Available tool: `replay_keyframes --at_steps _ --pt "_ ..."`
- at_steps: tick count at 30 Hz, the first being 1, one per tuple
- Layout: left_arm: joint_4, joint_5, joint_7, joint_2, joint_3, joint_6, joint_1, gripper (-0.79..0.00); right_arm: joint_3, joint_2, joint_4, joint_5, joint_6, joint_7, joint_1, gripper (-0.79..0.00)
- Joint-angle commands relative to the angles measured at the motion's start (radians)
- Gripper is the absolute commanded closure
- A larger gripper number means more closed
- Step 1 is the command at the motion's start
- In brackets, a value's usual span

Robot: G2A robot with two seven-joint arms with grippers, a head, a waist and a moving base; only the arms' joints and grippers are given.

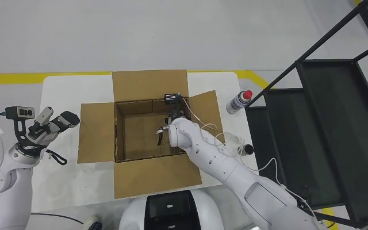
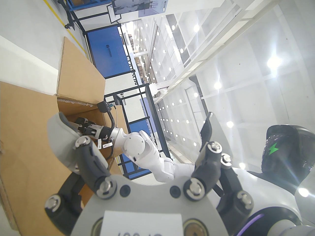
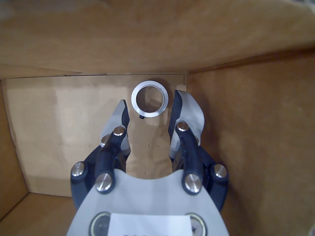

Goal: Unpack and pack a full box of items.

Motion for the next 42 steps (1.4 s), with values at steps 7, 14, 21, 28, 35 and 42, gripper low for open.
replay_keyframes --at_steps 7,14,21,28,35,42 --pt "0.000 0.000 0.000 0.000 0.000 0.000 0.000 -0.785 -0.014 -0.033 0.089 0.019 0.020 -0.029 0.033 -0.320" --pt "0.000 0.000 0.000 0.000 0.000 0.000 0.000 -0.785 -0.024 -0.056 0.125 0.009 0.045 -0.055 0.043 -0.280" --pt "0.000 0.000 0.000 0.000 0.000 0.000 0.000 -0.785 -0.031 -0.074 0.157 0.003 0.040 -0.048 0.046 -0.292" --pt "0.000 0.000 0.000 0.000 0.000 0.000 0.000 -0.785 -0.023 -0.083 0.151 0.000 0.012 -0.041 0.039 -0.308" --pt "0.000 0.000 0.000 0.000 0.000 0.000 0.000 -0.785 0.001 -0.070 0.044 -0.040 -0.020 -0.038 -0.015 -0.345" --pt "0.000 0.000 0.000 0.000 0.000 0.000 0.000 -0.785 0.049 -0.037 -0.121 -0.119 -0.054 0.016 -0.107 -0.348"
